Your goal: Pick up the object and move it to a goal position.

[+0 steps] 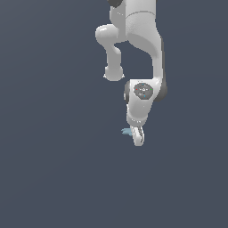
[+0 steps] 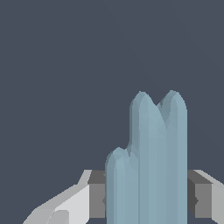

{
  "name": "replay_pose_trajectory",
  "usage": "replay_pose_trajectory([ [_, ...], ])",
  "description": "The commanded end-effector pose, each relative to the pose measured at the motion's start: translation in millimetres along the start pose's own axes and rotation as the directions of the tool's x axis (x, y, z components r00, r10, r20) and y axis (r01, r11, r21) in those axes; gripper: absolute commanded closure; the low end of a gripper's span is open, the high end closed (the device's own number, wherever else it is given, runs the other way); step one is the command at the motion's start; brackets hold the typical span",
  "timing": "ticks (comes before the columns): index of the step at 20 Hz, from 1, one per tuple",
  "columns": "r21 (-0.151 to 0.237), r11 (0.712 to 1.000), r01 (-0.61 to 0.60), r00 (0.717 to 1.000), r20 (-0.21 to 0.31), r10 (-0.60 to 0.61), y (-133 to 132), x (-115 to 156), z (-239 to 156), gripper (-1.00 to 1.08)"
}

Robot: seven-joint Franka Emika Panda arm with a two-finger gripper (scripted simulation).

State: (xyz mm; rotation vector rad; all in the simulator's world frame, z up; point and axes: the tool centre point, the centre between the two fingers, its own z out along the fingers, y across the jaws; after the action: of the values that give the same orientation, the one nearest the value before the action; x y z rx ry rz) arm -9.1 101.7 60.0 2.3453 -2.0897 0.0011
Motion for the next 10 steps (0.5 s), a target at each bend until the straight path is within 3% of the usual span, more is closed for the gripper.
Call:
replay_pose_trajectory([
  [1, 0.001, 1.0, 0.0, 1.0, 0.0, 0.0, -7.9, 0.3, -19.8, 1.08],
  [10, 0.0, 1.0, -0.001, 1.0, -0.002, 0.001, -43.6, 1.3, -105.0, 1.08],
])
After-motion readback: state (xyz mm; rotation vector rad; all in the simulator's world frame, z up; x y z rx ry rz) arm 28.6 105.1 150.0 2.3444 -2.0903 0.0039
